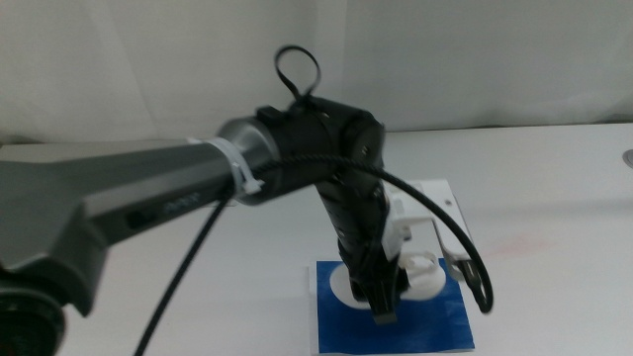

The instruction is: Use one arm to grab the shoe from the table and place it on the mat.

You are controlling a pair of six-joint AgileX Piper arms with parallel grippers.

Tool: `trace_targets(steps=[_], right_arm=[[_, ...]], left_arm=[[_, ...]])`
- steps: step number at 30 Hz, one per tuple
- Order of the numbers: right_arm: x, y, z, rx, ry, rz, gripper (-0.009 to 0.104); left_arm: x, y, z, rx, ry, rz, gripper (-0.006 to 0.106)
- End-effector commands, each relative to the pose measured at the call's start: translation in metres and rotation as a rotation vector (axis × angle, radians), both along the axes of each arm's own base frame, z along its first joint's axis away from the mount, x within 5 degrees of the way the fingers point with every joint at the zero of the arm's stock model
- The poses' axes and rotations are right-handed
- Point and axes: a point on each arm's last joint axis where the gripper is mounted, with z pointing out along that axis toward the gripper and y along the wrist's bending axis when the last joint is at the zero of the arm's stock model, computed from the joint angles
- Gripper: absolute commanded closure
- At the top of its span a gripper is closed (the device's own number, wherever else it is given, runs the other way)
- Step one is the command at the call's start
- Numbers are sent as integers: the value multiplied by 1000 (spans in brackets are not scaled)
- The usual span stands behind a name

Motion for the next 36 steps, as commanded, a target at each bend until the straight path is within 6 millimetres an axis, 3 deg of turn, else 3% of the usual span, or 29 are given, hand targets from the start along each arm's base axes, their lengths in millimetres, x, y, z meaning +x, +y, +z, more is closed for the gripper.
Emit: trace_targets(steps=[1,14,25,26,27,28,29,36], right_arm=[[-1,0,-12,-5,5,-9,-8],[-1,0,-12,-5,5,-9,-8],[-1,0,-12,-5,5,-9,-8],[-1,0,-12,-5,5,-9,-8],[-1,0,-12,-5,5,-9,-8],[-1,0,-12,-5,5,-9,-8],[-1,0,-12,-5,5,-9,-8],[-1,0,-12,-5,5,-9,-8]], left_arm=[[-4,-8,-6,-8,10,-18,103],[4,-18,-46,4,20,-7,103],[5,-19,-63,26,41,-5,103],[4,-18,-63,37,51,-9,72],[4,-18,-63,37,51,-9,29],[4,-18,-63,34,48,-8,14],[4,-18,-63,32,45,-1,8],[4,-17,-51,18,33,10,9]])
